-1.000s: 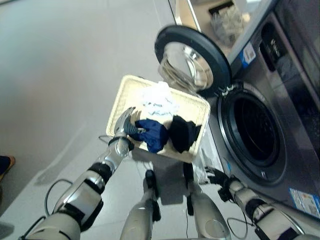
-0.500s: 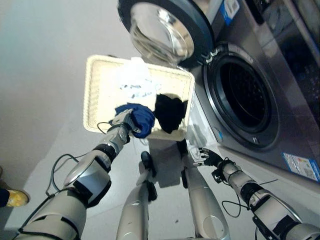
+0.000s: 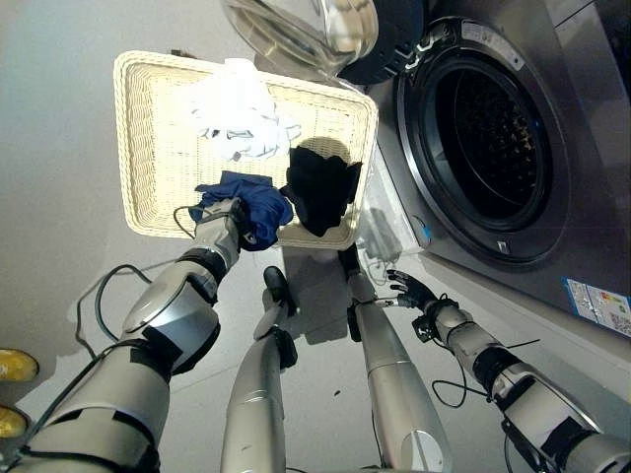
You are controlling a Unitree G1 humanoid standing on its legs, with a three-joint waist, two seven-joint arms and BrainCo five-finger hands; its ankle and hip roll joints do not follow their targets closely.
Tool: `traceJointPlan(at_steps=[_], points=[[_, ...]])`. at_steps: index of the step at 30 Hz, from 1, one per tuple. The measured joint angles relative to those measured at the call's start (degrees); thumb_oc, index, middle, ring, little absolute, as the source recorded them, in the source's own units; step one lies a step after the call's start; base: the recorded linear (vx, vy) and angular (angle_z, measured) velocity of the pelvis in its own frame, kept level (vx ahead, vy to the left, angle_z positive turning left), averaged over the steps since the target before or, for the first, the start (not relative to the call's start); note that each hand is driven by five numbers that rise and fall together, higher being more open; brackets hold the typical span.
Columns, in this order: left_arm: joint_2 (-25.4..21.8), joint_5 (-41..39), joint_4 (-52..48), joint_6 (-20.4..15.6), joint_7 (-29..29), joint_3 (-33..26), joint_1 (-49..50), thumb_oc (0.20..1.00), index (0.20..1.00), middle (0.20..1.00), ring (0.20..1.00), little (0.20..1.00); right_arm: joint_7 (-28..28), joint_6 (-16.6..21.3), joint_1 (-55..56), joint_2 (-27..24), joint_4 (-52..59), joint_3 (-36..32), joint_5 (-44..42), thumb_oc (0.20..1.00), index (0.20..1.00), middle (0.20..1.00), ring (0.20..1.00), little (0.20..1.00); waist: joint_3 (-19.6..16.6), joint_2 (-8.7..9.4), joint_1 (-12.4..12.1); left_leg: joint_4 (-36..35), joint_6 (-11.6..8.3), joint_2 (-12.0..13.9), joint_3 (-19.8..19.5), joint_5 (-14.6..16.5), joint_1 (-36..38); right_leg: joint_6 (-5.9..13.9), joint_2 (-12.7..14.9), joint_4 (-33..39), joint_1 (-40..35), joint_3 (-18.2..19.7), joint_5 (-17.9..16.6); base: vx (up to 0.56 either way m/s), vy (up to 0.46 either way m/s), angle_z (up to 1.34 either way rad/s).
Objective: Put the clothes into the washing machine.
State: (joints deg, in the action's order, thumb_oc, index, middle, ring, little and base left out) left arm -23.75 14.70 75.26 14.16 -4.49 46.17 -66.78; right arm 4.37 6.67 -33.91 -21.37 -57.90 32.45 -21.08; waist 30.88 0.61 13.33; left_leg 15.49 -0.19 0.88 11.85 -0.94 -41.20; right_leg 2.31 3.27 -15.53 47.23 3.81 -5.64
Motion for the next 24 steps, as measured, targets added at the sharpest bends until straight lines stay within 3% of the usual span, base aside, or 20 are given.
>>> traceJointPlan(at_steps=[2,3,5,6,7,8,10,11,12,18,24], points=[[-0.94,-1.67,0.00,-1.70,-3.13,-0.06,-0.76,0.310,0.310,0.310,0.310,0.310,-0.02,0.52,-0.06,0.02,0.42,0.23,-1.07,1.000,1.000,1.000,1.000,1.000,-0.03,0.64,0.01,0.36,0.03,0.00,-0.29,-0.05,-1.39,-0.04,-0.04,-0.43,1.25,-0.12,0.01,-0.03,-0.073,0.07],[-1.28,-6.34,-0.01,-3.97,-5.81,-0.55,-0.74,0.354,0.354,0.354,0.354,0.354,-0.13,0.94,0.07,0.02,0.33,0.25,-1.83,1.000,1.000,1.000,1.000,1.000,-0.04,0.81,-0.04,0.44,0.02,-0.04,-0.85,-0.06,-1.70,-0.05,-0.04,-0.43,1.36,-0.40,0.01,-0.02,-0.055,0.06],[-1.28,-6.34,-0.01,-3.97,-5.81,-0.55,-0.74,0.354,0.354,0.354,0.354,0.354,-0.13,0.94,0.07,0.02,0.33,0.25,-1.83,1.000,1.000,1.000,1.000,1.000,-0.04,0.81,-0.04,0.44,0.02,-0.04,-0.85,-0.06,-1.70,-0.05,-0.04,-0.43,1.36,-0.40,0.01,-0.03,-0.098,0.08],[-1.30,-16.72,-0.55,-9.93,-9.97,-6.33,2.18,0.476,0.476,0.476,0.476,0.476,-0.72,2.21,0.18,0.46,0.73,0.82,-2.75,1.000,1.000,1.000,1.000,1.000,-0.18,1.35,-0.35,0.40,0.00,-0.12,-1.80,-0.07,-1.75,-0.11,0.11,-0.44,0.92,-1.31,0.05,-0.05,-0.186,0.13],[-1.14,-21.67,-0.76,-12.52,-10.72,-10.45,3.89,0.476,0.476,0.476,0.476,0.476,-1.22,2.51,0.19,1.16,0.93,0.84,-3.21,1.000,1.000,1.000,1.000,1.000,-0.21,1.81,-0.77,0.23,-0.06,-0.04,-2.23,-0.11,-1.81,0.00,0.07,-0.54,0.84,-1.46,0.16,-0.07,-0.247,0.14],[-0.17,-32.31,-4.45,-17.51,-11.12,-21.83,7.11,0.464,0.464,0.464,0.464,0.464,-2.28,3.65,1.08,2.34,1.69,0.78,-4.22,1.000,1.000,1.000,1.000,1.000,-0.31,2.76,-1.25,0.23,-0.55,-0.02,-3.81,-0.04,-1.75,-0.01,-0.01,-0.80,0.79,-1.67,0.40,-0.03,-0.127,0.14],[1.64,-43.70,-7.66,-23.55,-10.87,-23.73,10.25,0.385,0.385,0.385,0.385,0.385,-2.53,4.68,2.56,3.24,3.10,0.95,-4.38,1.000,1.000,1.000,1.000,1.000,-0.49,3.30,-1.08,0.44,-0.96,-0.21,-5.29,-0.70,-2.18,-0.84,0.07,-0.73,0.35,-3.35,0.56,-0.04,-0.132,0.34],[3.05,-50.58,-10.00,-26.91,-10.14,-23.75,12.02,0.256,0.256,0.256,0.256,0.256,-3.29,5.00,2.92,3.95,3.60,0.74,-4.39,1.000,1.000,1.000,1.000,1.000,-0.50,3.60,-1.54,0.40,-1.10,-0.16,-6.35,-0.86,-2.43,-1.17,0.03,-0.68,0.04,-4.23,0.80,-0.04,-0.105,0.36],[4.79,-55.11,-12.67,-28.96,-9.60,-23.81,13.74,0.200,0.200,0.200,0.200,0.200,-3.88,5.00,2.72,4.74,3.85,0.23,-4.39,1.000,1.000,1.000,1.000,1.000,-0.46,4.26,-1.94,0.26,-1.20,-0.21,-6.88,-1.14,-2.46,-1.21,0.01,-0.68,-0.15,-4.42,0.85,-0.04,-0.093,0.30],[9.71,-60.74,-15.76,-33.20,-10.00,-23.81,17.39,0.200,0.200,0.200,0.200,0.200,-5.49,5.18,2.54,5.20,5.92,-1.00,-4.43,1.000,1.000,1.000,1.000,1.000,-0.46,4.47,-1.87,0.18,-1.00,-0.75,-7.94,-1.35,-1.58,-0.88,0.47,-0.53,-1.69,-4.78,1.09,-0.02,-0.051,0.09],[9.65,-61.31,-16.27,-34.41,-12.45,-23.93,18.78,0.200,0.200,0.200,0.200,0.200,-5.98,5.41,2.95,5.04,5.85,-1.30,-5.64,1.000,1.000,1.000,1.000,1.000,-0.46,4.48,-1.99,-0.41,-1.06,-0.76,-8.43,-1.33,0.74,-0.59,0.46,-0.13,-4.15,-5.19,1.29,-0.01,-0.009,0.03]])
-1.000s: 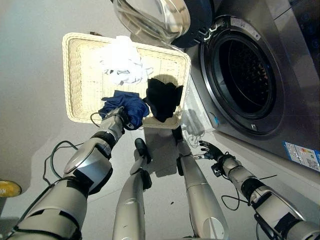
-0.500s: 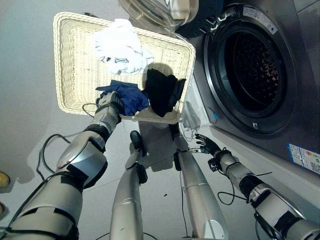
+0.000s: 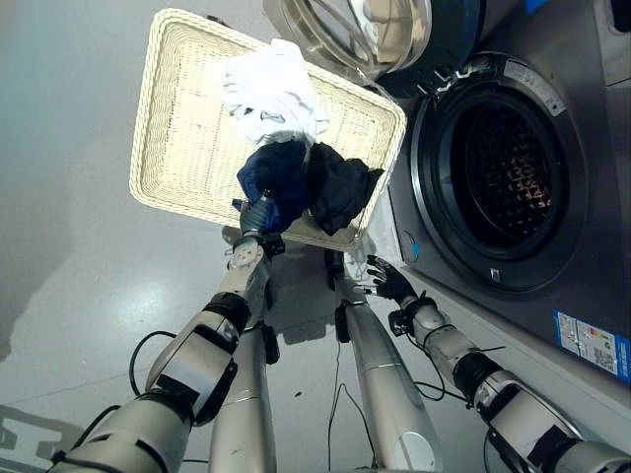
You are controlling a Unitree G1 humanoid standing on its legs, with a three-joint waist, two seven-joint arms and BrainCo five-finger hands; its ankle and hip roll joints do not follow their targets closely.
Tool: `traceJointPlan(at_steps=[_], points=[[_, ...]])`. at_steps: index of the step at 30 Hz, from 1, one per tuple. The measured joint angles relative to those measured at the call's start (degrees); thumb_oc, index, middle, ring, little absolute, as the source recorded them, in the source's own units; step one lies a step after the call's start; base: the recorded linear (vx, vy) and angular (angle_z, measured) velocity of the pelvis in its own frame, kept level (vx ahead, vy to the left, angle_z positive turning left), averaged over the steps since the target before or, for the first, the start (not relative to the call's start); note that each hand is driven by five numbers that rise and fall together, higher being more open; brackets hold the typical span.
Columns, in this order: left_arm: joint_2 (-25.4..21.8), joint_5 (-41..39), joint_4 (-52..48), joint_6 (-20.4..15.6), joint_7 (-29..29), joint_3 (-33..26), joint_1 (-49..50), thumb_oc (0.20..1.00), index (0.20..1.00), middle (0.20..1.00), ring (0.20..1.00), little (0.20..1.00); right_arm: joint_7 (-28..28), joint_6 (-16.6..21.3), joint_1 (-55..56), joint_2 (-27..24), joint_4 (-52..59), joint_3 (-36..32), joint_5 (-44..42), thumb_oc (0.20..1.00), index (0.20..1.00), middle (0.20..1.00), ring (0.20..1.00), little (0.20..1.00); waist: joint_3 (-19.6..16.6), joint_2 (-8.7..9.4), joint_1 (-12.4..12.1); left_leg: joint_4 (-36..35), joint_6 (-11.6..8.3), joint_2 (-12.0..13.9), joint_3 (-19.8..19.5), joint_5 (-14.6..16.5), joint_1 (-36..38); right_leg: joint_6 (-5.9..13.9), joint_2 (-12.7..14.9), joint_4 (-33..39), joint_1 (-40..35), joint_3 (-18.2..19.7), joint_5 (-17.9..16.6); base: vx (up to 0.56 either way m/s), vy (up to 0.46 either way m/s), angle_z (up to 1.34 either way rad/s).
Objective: Put the clothes into the washing machine.
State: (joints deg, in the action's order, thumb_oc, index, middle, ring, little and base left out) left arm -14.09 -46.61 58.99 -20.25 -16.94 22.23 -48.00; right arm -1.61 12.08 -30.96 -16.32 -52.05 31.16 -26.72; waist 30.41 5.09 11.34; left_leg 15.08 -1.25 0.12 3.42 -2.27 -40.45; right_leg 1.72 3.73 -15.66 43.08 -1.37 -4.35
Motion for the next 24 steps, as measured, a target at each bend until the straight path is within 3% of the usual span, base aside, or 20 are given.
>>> traceJointPlan(at_steps=[4,6,7,8,14,18,22,23,24], points=[[-1.05,-0.42,-3.16,-1.58,-1.25,-0.31,1.91,0.200,0.200,0.200,0.200,0.200,-0.33,1.15,2.42,-0.73,1.66,-1.39,-1.04,1.000,1.000,1.000,1.000,1.000,0.00,0.00,-1.40,-0.55,-0.24,0.12,-0.46,-0.24,1.18,0.02,-0.16,1.17,-1.66,-0.44,-0.10,-0.03,-0.006,0.03],[-1.66,0.44,-10.61,-2.79,-4.34,-1.40,7.33,0.200,0.200,0.200,0.200,0.200,-3.20,3.03,8.11,-2.73,12.56,-3.73,-1.51,1.000,1.000,1.000,1.000,1.000,0.03,0.01,-1.73,-1.56,-0.11,0.08,-0.53,-0.33,3.31,-0.04,-0.08,1.82,-3.69,-0.83,-0.16,-0.04,0.006,0.04],[-1.86,1.57,-11.03,-4.17,-5.62,-1.47,9.27,0.200,0.200,0.200,0.200,0.200,-5.02,5.83,9.49,-3.07,15.11,-4.39,-1.45,1.000,1.000,1.000,1.000,1.000,0.03,0.01,-1.87,-2.12,-0.14,0.08,-0.60,-0.30,4.93,0.02,-0.09,2.46,-5.45,-0.96,-0.08,0.00,0.000,0.00],[-1.86,1.57,-11.03,-4.17,-5.62,-1.47,9.27,0.200,0.200,0.200,0.200,0.200,-5.02,5.83,9.49,-3.07,15.11,-4.39,-1.45,1.000,1.000,1.000,1.000,1.000,0.03,0.01,-1.87,-2.12,-0.14,0.08,-0.60,-0.30,4.93,0.02,-0.09,2.46,-5.45,-0.96,-0.08,-0.05,0.029,0.02],[-2.25,14.25,-19.05,-5.57,-9.07,-1.97,18.35,0.200,0.200,0.200,0.200,0.200,-15.68,9.31,10.96,-4.49,29.27,-10.14,6.79,1.000,1.000,1.000,1.000,1.000,0.06,-0.06,-4.80,-4.90,0.07,-0.45,-0.79,-1.33,9.40,-0.15,0.47,4.04,-9.53,-1.56,-0.23,-0.04,0.051,0.05],[-3.01,19.02,-21.18,-6.39,-6.03,-1.23,21.13,0.200,0.200,0.200,0.200,0.200,-16.00,8.75,7.82,-4.76,31.70,-10.32,12.34,1.000,1.000,1.000,1.000,1.000,0.18,-0.44,-7.38,-7.68,0.07,-0.95,-1.34,-2.76,11.92,0.18,1.08,4.60,-11.27,-2.33,-0.03,-0.03,0.051,0.09],[-3.98,19.28,-23.71,-6.45,-4.04,-0.63,21.95,0.200,0.200,0.200,0.200,0.200,-15.46,8.43,6.52,-4.82,32.06,-9.93,13.62,1.000,1.000,1.000,1.000,1.000,0.24,-0.68,-7.79,-9.06,0.06,-1.01,-1.52,-3.58,12.74,0.22,1.11,5.08,-11.79,-2.47,-0.09,-0.01,0.016,0.07],[-5.51,19.41,-26.30,-6.64,2.94,1.92,22.88,0.200,0.200,0.200,0.200,0.200,-13.68,7.00,3.19,-6.23,33.54,-8.07,16.07,1.000,1.000,1.000,1.000,1.000,0.36,-1.66,-9.55,-10.73,-0.10,-1.05,-2.27,-4.45,14.46,0.31,1.21,5.73,-13.38,-3.35,-0.06,-0.02,0.021,0.16],[-5.46,19.40,-26.36,-6.66,3.62,1.94,22.95,0.200,0.200,0.200,0.200,0.200,-13.48,6.87,2.97,-6.22,33.55,-8.00,16.08,1.000,1.000,1.000,1.000,1.000,0.32,-1.88,-9.63,-10.77,-0.11,-1.06,-2.31,-4.47,14.47,0.31,1.22,5.74,-13.45,-3.41,-0.06,-0.02,0.023,0.21]])
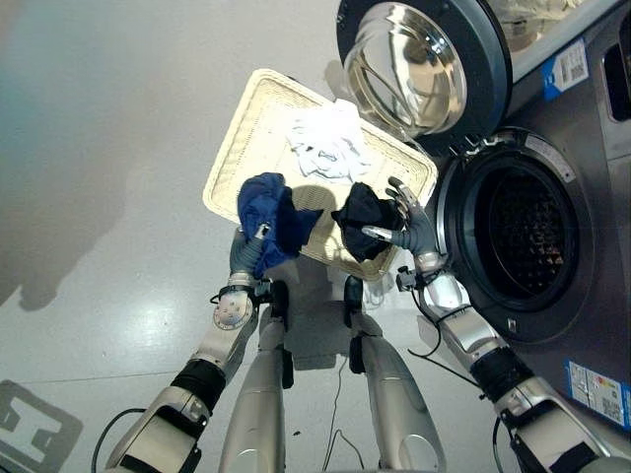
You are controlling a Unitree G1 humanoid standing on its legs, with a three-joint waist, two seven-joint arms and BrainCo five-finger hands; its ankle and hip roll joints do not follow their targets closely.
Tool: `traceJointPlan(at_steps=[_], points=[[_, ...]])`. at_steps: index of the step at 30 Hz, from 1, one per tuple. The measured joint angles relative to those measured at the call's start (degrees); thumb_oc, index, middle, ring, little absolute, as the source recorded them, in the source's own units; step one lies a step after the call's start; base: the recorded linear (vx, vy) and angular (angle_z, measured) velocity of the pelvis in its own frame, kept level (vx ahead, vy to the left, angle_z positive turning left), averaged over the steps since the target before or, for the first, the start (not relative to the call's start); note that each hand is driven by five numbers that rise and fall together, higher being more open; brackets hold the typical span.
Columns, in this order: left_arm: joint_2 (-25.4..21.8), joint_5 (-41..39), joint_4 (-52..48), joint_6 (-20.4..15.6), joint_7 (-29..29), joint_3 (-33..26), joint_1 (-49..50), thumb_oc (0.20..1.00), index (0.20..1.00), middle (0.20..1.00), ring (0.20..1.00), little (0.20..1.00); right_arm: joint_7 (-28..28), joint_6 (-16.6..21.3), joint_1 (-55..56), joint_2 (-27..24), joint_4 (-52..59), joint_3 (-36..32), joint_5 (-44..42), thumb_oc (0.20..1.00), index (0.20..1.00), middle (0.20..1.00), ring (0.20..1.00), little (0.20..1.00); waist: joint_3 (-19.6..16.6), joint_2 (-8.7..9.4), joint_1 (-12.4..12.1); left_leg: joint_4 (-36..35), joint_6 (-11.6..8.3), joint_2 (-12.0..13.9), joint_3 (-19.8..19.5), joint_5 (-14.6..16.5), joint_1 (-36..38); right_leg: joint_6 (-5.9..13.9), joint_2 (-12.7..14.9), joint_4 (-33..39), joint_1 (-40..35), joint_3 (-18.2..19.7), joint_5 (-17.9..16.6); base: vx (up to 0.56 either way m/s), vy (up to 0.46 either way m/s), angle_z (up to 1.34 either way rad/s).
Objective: Put the clothes into the washing machine.
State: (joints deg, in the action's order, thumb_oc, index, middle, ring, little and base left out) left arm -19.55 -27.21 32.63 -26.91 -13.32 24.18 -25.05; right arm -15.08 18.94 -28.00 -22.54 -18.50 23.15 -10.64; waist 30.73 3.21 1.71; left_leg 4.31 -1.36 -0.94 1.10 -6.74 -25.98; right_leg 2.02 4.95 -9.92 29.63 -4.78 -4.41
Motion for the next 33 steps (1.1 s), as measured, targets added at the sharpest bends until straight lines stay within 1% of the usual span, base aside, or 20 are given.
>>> traceJointPlan(at_steps=[1,2,3,4,6,7,9,11,12,14,18,20,22,25,28,29,31,32,33], points=[[-0.60,-2.93,-0.92,1.07,5.81,1.00,0.11,0.200,0.200,0.200,0.200,0.200,2.16,-2.79,-2.58,-0.70,-0.02,1.43,-0.24,1.000,1.000,1.000,1.000,1.000,0.05,-0.80,-1.06,-0.65,0.00,-0.06,-0.31,-0.44,0.63,0.06,0.22,0.43,-0.80,-0.74,-0.14,0.00,0.006,0.12],[-1.69,-4.15,-2.19,1.80,11.30,2.59,0.08,0.200,0.200,0.200,0.200,0.200,4.81,-4.70,-3.99,-1.89,-0.29,2.69,-0.17,1.000,1.000,1.000,1.000,1.000,0.12,-1.28,-0.90,-1.52,0.05,0.05,-0.48,-0.95,1.50,0.08,0.22,0.86,-1.51,-0.91,-0.19,0.00,0.005,0.14],[-1.92,-4.59,-2.63,1.84,14.58,2.98,0.05,0.200,0.200,0.200,0.200,0.200,6.19,-5.23,-4.50,-1.73,-0.19,2.38,-0.19,1.000,1.000,1.000,1.000,1.000,0.05,-1.67,-1.30,-1.66,0.02,0.10,-0.69,-0.98,1.69,0.08,0.19,0.92,-1.78,-0.99,-0.17,0.01,0.004,0.17],[-2.01,-6.43,-3.24,2.73,18.28,3.09,-0.08,0.200,0.200,0.200,0.200,0.200,7.58,-5.99,-5.80,-1.74,-0.31,2.65,-0.24,1.000,1.000,1.000,1.000,1.000,0.11,-2.02,-1.34,-1.71,0.02,-0.09,-1.03,-1.05,1.72,0.07,0.25,1.08,-2.11,-1.42,-0.17,0.01,0.001,0.15],[-3.53,-12.07,-4.96,6.17,27.57,4.15,-0.37,0.200,0.200,0.200,0.200,0.200,11.91,-8.86,-7.35,-2.95,-0.64,4.85,-0.51,1.000,1.000,1.000,1.000,1.000,0.12,-2.07,-1.30,-2.31,0.08,0.04,-1.27,-1.48,1.84,0.07,0.32,1.44,-2.39,-1.97,-0.20,0.00,-0.003,0.12],[-3.92,-13.10,-5.33,6.97,29.57,4.42,-0.48,0.200,0.200,0.200,0.200,0.200,12.91,-9.42,-7.56,-3.21,-0.87,5.39,-0.69,1.000,1.000,1.000,1.000,1.000,0.12,-2.07,-1.30,-2.57,0.10,0.10,-1.27,-1.62,1.98,0.07,0.31,1.65,-2.52,-2.06,-0.24,-0.01,-0.004,0.06],[-5.14,-16.54,-7.23,9.88,35.10,5.09,-0.84,0.200,0.200,0.200,0.200,0.200,15.86,-11.67,-8.15,-3.55,-1.74,6.95,-1.64,1.000,1.000,1.000,1.000,1.000,0.13,-2.08,-1.29,-3.19,0.11,0.23,-1.27,-1.93,2.29,-0.13,0.26,2.10,-2.86,-2.30,-0.46,-0.01,-0.008,0.05],[-6.32,-18.86,-8.64,12.19,37.74,5.65,-1.28,0.200,0.200,0.200,0.200,0.200,18.10,-13.21,-8.25,-3.62,-2.20,7.68,-2.73,1.000,1.000,1.000,1.000,1.000,0.13,-2.11,-1.29,-3.20,0.13,0.34,-1.25,-1.96,2.39,-0.20,0.24,2.22,-3.23,-2.77,-0.53,-0.01,-0.016,0.08],[-6.50,-19.28,-8.91,12.81,38.33,5.71,-1.49,0.200,0.200,0.200,0.200,0.200,18.70,-13.59,-8.36,-3.83,-2.22,8.19,-3.13,1.000,1.000,1.000,1.000,1.000,0.13,-2.11,-1.25,-3.20,0.13,0.36,-1.25,-1.97,2.41,-0.20,0.24,2.23,-3.28,-2.89,-0.52,-0.01,-0.022,0.06],[-7.54,-20.52,-9.14,14.46,39.93,6.25,-2.34,0.200,0.200,0.200,0.200,0.200,21.68,-15.75,-9.52,-4.41,-2.59,9.22,-3.76,1.000,1.000,1.000,1.000,1.000,0.13,-2.12,-1.27,-3.20,0.08,0.46,-1.26,-2.01,2.42,-0.20,0.18,2.24,-3.30,-3.06,-0.51,0.00,-0.015,0.00],[-9.17,-21.95,-10.92,16.32,40.92,7.14,-2.46,0.200,0.200,0.200,0.200,0.200,28.82,-20.21,-11.80,-5.74,-3.17,11.64,-7.41,1.000,1.000,1.000,1.000,1.000,0.13,-2.15,-1.41,-3.20,-0.19,0.66,-1.29,-2.21,2.44,-0.21,0.09,2.26,-3.51,-3.61,-0.48,0.01,-0.029,0.04],[-9.80,-21.97,-11.87,16.50,41.02,7.77,-2.50,0.200,0.200,0.200,0.200,0.200,31.76,-21.87,-11.96,-6.15,-3.18,11.80,-10.02,1.000,1.000,1.000,1.000,1.000,0.13,-2.15,-1.83,-3.20,-0.25,0.70,-1.31,-2.27,2.44,-0.12,0.00,2.26,-3.54,-3.67,-0.42,0.01,-0.017,0.00],[-10.94,-21.97,-13.44,16.52,41.01,8.78,-2.52,0.200,0.200,0.200,0.200,0.200,36.26,-24.53,-11.98,-6.47,-3.21,12.63,-15.48,1.000,1.000,1.000,1.000,1.000,0.13,-2.16,-2.48,-3.20,-0.39,0.74,-1.31,-2.36,2.44,-0.14,-0.11,2.26,-3.52,-3.67,-0.43,0.00,0.000,0.00],[-11.46,-22.00,-13.81,16.53,41.02,9.36,-2.61,0.200,0.200,0.200,0.200,0.200,42.20,-27.98,-11.93,-6.30,-4.19,13.73,-22.99,1.000,1.000,1.000,1.000,1.000,0.13,-2.16,-2.62,-3.20,-0.60,0.74,-1.34,-2.37,2.43,-0.21,-0.18,2.24,-3.49,-3.73,-0.43,0.00,0.000,0.00],[-11.44,-22.00,-13.87,16.52,40.97,9.74,-2.68,0.200,0.200,0.200,0.200,0.200,45.99,-30.20,-11.12,-6.11,-4.70,13.76,-27.66,1.000,1.000,1.000,1.000,1.000,0.13,-2.16,-2.60,-3.21,-0.62,0.77,-1.32,-2.36,2.40,-0.22,-0.14,2.19,-3.38,-3.72,-0.44,0.00,0.000,0.00],[-11.56,-21.99,-13.90,16.50,40.81,10.60,-2.72,0.200,0.200,0.200,0.200,0.200,48.78,-31.94,-10.49,-6.10,-5.46,13.80,-30.38,1.000,1.000,1.000,1.000,1.000,0.13,-2.16,-2.65,-3.34,-0.63,0.77,-1.30,-2.36,2.39,-0.22,-0.10,2.19,-3.31,-3.72,-0.44,0.00,0.000,0.00],[-11.51,-21.97,-13.94,16.50,40.73,10.98,-2.68,0.200,0.200,0.200,0.200,0.200,50.25,-33.03,-10.06,-6.05,-5.82,13.77,-31.66,1.000,1.000,1.000,1.000,1.000,0.13,-2.17,-2.59,-3.56,-0.63,0.87,-1.28,-2.36,2.35,-0.22,-0.08,2.18,-3.12,-3.71,-0.44,0.00,0.000,0.00],[-11.51,-21.97,-14.30,16.50,40.28,11.37,-2.70,0.200,0.200,0.200,0.200,0.200,52.43,-33.98,-9.95,-6.14,-6.94,13.76,-33.16,1.000,1.000,1.000,1.000,1.000,0.13,-2.17,-2.61,-3.82,-0.61,0.81,-1.20,-2.37,2.20,-0.23,-0.09,2.16,-2.79,-3.65,-0.45,0.00,0.000,0.00],[-11.51,-21.97,-14.30,16.50,40.28,11.37,-2.70,0.200,0.200,0.200,0.200,0.200,52.43,-33.98,-9.95,-6.14,-6.94,13.76,-33.16,1.000,1.000,1.000,1.000,1.000,0.13,-2.17,-2.61,-3.82,-0.61,0.81,-1.20,-2.37,2.20,-0.23,-0.09,2.16,-2.79,-3.65,-0.45,0.00,-0.021,-0.04]])
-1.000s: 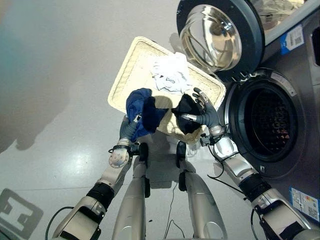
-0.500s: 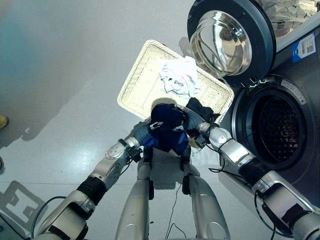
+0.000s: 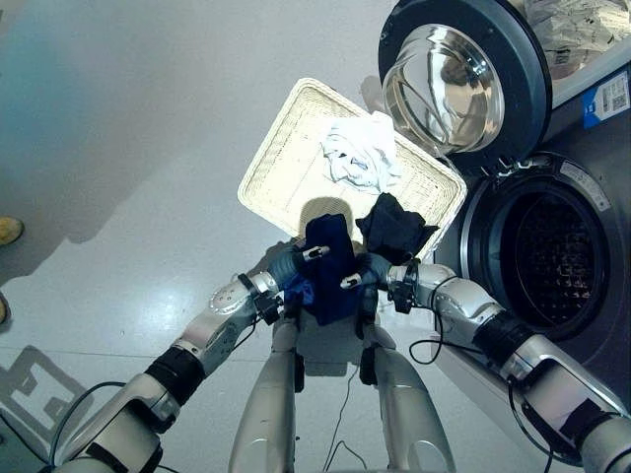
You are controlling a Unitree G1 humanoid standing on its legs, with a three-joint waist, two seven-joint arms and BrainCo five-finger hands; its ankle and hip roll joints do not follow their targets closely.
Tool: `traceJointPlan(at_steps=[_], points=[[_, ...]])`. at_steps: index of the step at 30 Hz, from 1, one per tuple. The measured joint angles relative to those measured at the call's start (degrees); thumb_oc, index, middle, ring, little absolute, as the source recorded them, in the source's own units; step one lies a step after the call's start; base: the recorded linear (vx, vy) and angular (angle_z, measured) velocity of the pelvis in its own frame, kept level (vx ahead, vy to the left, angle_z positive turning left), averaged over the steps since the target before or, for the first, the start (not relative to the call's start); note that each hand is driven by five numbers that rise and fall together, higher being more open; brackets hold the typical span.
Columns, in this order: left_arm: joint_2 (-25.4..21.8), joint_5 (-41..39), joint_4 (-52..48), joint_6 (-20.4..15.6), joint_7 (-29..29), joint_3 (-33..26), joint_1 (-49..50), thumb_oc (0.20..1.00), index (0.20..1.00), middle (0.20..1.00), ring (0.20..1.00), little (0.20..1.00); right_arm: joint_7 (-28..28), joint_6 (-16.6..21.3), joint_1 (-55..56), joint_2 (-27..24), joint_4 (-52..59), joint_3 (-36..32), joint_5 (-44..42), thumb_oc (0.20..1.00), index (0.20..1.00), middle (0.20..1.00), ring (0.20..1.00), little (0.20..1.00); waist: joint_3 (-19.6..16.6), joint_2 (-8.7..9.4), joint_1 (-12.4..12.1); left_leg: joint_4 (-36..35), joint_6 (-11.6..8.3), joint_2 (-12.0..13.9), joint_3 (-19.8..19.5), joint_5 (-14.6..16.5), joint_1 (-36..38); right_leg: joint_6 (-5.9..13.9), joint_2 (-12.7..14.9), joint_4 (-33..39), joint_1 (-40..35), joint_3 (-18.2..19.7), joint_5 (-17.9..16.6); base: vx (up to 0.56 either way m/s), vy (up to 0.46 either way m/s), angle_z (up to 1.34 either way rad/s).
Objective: Put the clothes into the washing machine.
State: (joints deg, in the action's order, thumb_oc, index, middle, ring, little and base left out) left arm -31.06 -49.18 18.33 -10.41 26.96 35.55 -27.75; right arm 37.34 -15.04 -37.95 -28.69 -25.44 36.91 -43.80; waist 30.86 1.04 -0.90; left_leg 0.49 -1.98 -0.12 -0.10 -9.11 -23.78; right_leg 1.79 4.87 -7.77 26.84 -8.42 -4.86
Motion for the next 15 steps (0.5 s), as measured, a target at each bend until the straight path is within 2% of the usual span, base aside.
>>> traceJointPlan(at_steps=[2,3,4,5,9,10,11,12,14,15], points=[[-0.11,0.01,-0.65,-0.04,-0.55,0.94,0.03,0.200,0.200,0.200,0.200,0.200,2.68,-1.18,0.94,-0.26,-1.08,-0.04,-1.99,1.000,1.000,1.000,1.000,1.000,0.00,-0.06,0.01,-0.11,-0.03,0.12,0.10,0.00,-0.58,-0.04,-0.06,-0.01,0.72,0.01,0.03,0.00,-0.020,-0.02],[-0.24,0.01,-0.79,-0.12,-0.71,1.40,0.00,0.200,0.200,0.200,0.200,0.200,3.62,-1.47,1.06,-0.31,-1.64,-0.04,-2.61,0.564,0.564,0.564,0.564,0.564,-0.01,-0.08,0.03,-0.10,-0.05,0.15,0.13,-0.02,-1.07,-0.05,-0.14,-0.02,1.26,0.02,0.02,0.00,-0.047,-0.03],[-0.13,0.00,-0.80,-0.37,-1.18,1.66,0.02,0.200,0.200,0.200,0.200,0.200,4.22,-1.80,1.26,-0.27,-2.33,-0.04,-4.54,0.250,0.250,0.250,0.250,0.250,0.01,-0.11,-0.05,-0.10,-0.14,0.06,0.18,-0.20,-1.38,-0.09,-0.18,0.01,1.58,0.02,0.00,0.00,-0.031,-0.02],[-0.04,0.01,-0.80,-0.42,-1.46,1.69,0.02,0.200,0.200,0.200,0.200,0.200,4.31,-2.11,1.47,-0.20,-2.65,-0.04,-5.80,0.200,0.200,0.200,0.200,0.200,0.04,-0.16,-0.04,-0.11,-0.14,0.05,0.18,-0.24,-1.47,-0.12,-0.22,0.02,1.68,0.02,0.03,0.00,0.000,0.00],[1.39,0.25,-1.08,-2.72,-4.79,1.72,0.22,0.200,0.200,0.200,0.200,0.200,4.23,-2.55,2.88,1.04,-4.78,-0.70,-12.83,0.200,0.200,0.200,0.200,0.200,0.10,-0.39,-0.01,-0.22,-0.13,0.12,0.23,-0.24,-1.48,-0.49,-0.39,0.05,1.86,0.04,-0.07,0.00,-0.004,-0.01],[1.85,1.20,-1.14,-3.81,-7.24,1.72,0.26,0.200,0.200,0.200,0.200,0.200,3.99,-2.22,3.51,1.33,-5.17,-0.80,-14.86,0.200,0.200,0.200,0.200,0.200,0.12,-0.57,-0.04,-0.31,-0.13,0.15,0.30,-0.24,-1.56,-0.51,-0.43,0.05,2.04,0.11,-0.07,0.00,0.000,0.00],[2.16,1.28,-1.27,-4.24,-8.45,1.72,0.31,0.410,0.410,0.410,0.410,0.410,3.94,-2.00,3.83,1.34,-5.23,-0.82,-15.76,0.200,0.200,0.200,0.200,0.200,0.07,-0.76,-0.02,-0.31,-0.13,0.15,0.31,-0.24,-1.81,-0.50,-0.44,0.03,2.28,0.11,-0.07,0.00,-0.021,-0.05],[2.80,2.38,-1.35,-4.76,-10.87,1.69,0.39,1.000,1.000,1.000,1.000,1.000,3.32,-1.55,4.25,1.39,-5.26,-0.83,-16.87,0.200,0.200,0.200,0.200,0.200,0.14,-0.92,-0.04,-0.37,-0.14,0.18,0.41,-0.23,-1.97,-0.45,-0.49,0.03,2.54,0.23,-0.03,0.00,-0.017,-0.03],[3.85,5.25,-1.34,-5.18,-14.67,1.50,0.87,1.000,1.000,1.000,1.000,1.000,2.51,-1.01,5.56,2.07,-5.30,-1.15,-17.91,0.200,0.200,0.200,0.200,0.200,0.14,-1.09,-0.02,-0.39,-0.20,0.26,0.60,-0.19,-1.96,-0.47,-0.55,0.03,2.65,0.25,0.04,0.00,-0.018,-0.06],[4.15,8.68,-1.30,-5.20,-18.65,1.53,0.97,1.000,1.000,1.000,1.000,1.000,1.39,-0.37,6.55,3.16,-5.47,-1.54,-18.96,0.200,0.200,0.200,0.200,0.200,0.13,-1.10,-0.01,-0.43,-0.31,0.34,0.80,-0.11,-2.10,-0.51,-0.59,-0.03,2.94,0.40,0.05,0.01,-0.021,-0.08]])
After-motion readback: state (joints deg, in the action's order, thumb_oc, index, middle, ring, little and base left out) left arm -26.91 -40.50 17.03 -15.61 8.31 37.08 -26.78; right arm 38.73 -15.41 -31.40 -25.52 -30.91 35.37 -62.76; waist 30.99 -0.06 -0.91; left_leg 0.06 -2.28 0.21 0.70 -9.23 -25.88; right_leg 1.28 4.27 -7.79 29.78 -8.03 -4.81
